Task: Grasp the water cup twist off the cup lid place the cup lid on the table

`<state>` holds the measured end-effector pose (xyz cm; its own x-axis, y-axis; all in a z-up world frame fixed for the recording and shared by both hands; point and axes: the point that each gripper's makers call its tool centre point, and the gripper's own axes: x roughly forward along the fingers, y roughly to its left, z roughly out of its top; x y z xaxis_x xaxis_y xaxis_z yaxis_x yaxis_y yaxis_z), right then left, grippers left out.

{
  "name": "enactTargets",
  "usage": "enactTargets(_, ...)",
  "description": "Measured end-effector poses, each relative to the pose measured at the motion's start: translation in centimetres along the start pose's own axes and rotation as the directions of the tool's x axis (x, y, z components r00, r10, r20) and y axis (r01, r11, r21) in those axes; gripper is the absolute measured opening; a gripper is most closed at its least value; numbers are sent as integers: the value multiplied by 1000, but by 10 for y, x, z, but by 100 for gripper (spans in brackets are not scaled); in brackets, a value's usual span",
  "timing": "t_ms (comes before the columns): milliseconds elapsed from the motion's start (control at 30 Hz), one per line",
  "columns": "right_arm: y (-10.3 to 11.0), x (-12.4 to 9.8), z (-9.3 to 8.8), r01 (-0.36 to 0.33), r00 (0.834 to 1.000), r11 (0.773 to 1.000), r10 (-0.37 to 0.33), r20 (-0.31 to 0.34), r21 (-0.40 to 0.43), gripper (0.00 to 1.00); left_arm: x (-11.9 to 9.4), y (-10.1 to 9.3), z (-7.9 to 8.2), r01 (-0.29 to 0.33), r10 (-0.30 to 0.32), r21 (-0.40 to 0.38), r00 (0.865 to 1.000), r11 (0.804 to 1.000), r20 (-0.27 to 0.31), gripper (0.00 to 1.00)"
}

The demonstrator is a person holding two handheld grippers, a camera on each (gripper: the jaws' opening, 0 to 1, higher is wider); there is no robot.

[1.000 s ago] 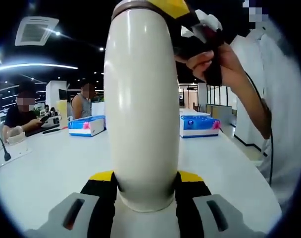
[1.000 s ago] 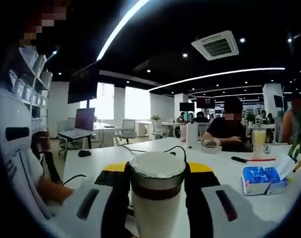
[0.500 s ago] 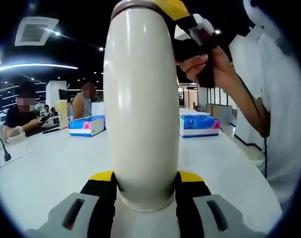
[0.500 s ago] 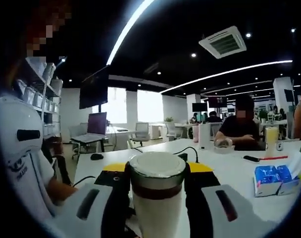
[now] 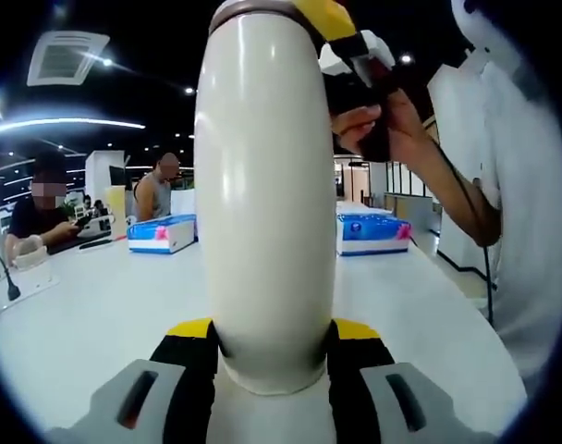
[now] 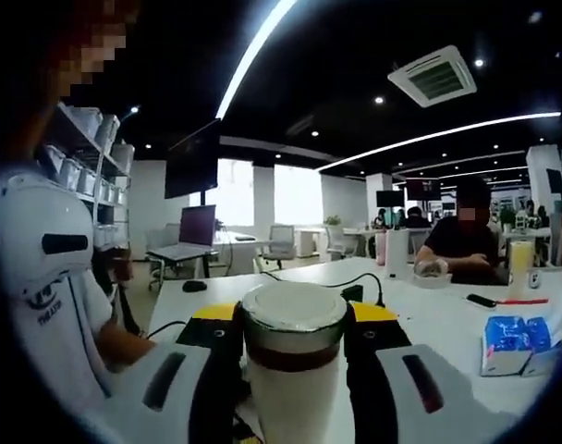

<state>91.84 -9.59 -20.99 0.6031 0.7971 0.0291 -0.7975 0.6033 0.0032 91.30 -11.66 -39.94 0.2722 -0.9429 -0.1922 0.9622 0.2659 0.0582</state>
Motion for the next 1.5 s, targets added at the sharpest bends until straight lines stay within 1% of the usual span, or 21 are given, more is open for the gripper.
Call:
enactTargets(167,-2,2,0,-29,1000,999,29,-9,-13,45,0,1,0,-1,1,-7,1000,1000,-1,48)
enactTargets(300,0,2,-1,-67,998,998,67,-12,-8,45,0,1,-1,-1,1,-3,1000,1000,-2,48)
enactTargets(433,2,1,-1,-117,993,993,117,-5,14,45,0,1,-1,1,-1,0,1000,1000,-4,48)
enactTargets(800,5,1,-1,-188,982,982,188,5,11,45,0,1,-2,0,0,2,1000,1000,-8,48)
enactTargets(867,7,0,-1,-218,976,976,218,10,8,45,0,1,-3,1,-1,4,1000,1000,-9,48)
enactTargets(1100,6,0,0,-273,962,962,273,11,13,45,0,2,-3,1,-1,3,1000,1000,-11,48)
enactTargets(1300,9,-2,-1,-351,936,936,351,11,3,45,0,1,-3,2,-2,7,1000,1000,-12,48)
enactTargets(1400,9,-2,-1,-374,927,927,374,11,-1,45,1,0,-3,2,-2,6,1000,1000,-12,48)
enactTargets(1500,10,-1,-1,-377,926,926,377,13,-1,46,1,0,-3,1,-1,5,1000,1000,-13,48)
